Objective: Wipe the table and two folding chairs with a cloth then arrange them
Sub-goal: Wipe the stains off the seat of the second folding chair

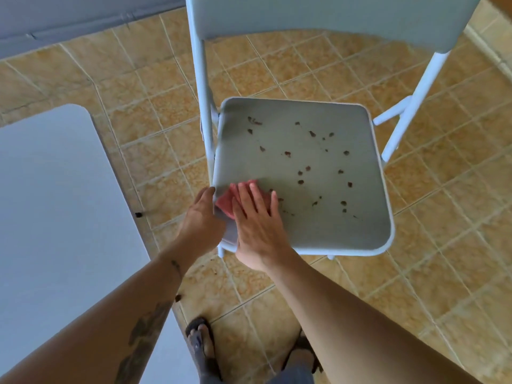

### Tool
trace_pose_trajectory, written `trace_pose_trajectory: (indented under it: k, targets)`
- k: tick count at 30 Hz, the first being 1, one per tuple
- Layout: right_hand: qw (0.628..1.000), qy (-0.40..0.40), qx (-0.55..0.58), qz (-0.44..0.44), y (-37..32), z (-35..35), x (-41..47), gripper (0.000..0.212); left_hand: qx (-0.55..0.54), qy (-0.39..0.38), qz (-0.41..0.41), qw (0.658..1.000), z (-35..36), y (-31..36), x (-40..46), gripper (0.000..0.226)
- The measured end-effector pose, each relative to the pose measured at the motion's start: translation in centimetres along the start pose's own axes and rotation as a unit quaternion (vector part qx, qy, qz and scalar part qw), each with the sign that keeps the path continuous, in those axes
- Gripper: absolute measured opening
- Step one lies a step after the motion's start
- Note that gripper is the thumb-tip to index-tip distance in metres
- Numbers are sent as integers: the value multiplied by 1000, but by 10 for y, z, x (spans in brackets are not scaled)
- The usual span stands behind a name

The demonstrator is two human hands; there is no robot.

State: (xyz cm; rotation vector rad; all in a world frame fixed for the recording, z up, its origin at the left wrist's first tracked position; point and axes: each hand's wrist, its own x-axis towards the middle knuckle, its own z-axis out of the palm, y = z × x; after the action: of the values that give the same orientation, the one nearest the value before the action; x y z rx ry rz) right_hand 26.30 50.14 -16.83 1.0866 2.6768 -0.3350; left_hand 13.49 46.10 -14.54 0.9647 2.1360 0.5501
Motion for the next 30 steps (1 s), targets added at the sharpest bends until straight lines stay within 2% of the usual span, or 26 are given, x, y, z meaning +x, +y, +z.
trace_pose_trajectory:
  k: [3, 5, 8, 11, 14, 16, 19, 22, 25, 27, 30]
  targets:
    - [997, 41, 25, -66, 26, 7, 0, 89, -12, 29, 5, 999, 16, -6, 7, 72]
    - [996, 45, 33, -72, 48, 5, -5, 84, 3, 27, 0, 1000, 27, -8, 6, 75]
    - [997, 55, 52, 25, 101, 2, -32, 94, 83, -3, 9, 996, 36, -7, 3, 84]
    - [987, 55, 50, 143, 175, -1, -75, 105, 114, -13, -5, 993, 37, 0, 3, 88]
    - [983, 69, 50, 163, 200, -4, -94, 97, 128, -24, -29, 991, 36, 7, 4, 98]
    - [982, 92, 80, 142, 178, -6, -87, 90, 132, -34, -46, 990, 39, 8, 6, 107]
    - [988, 110, 112, 16, 123, -2, -65, 72, 196, -4, -23, 980, 52, 16, 8, 111]
    - [987, 97, 86, -95, 99, 4, -40, 69, 223, 60, 54, 972, 67, 29, 15, 99]
    - [986, 106, 33, -122, 134, 2, -22, 71, 220, 95, 91, 967, 73, 25, 25, 86]
    - [991, 115, -9, -69, 182, -2, -16, 78, 229, 110, 110, 961, 76, 15, 28, 81]
    - [988, 132, -14, 84, 251, -11, -16, 76, 243, 121, 128, 954, 81, 8, 30, 79]
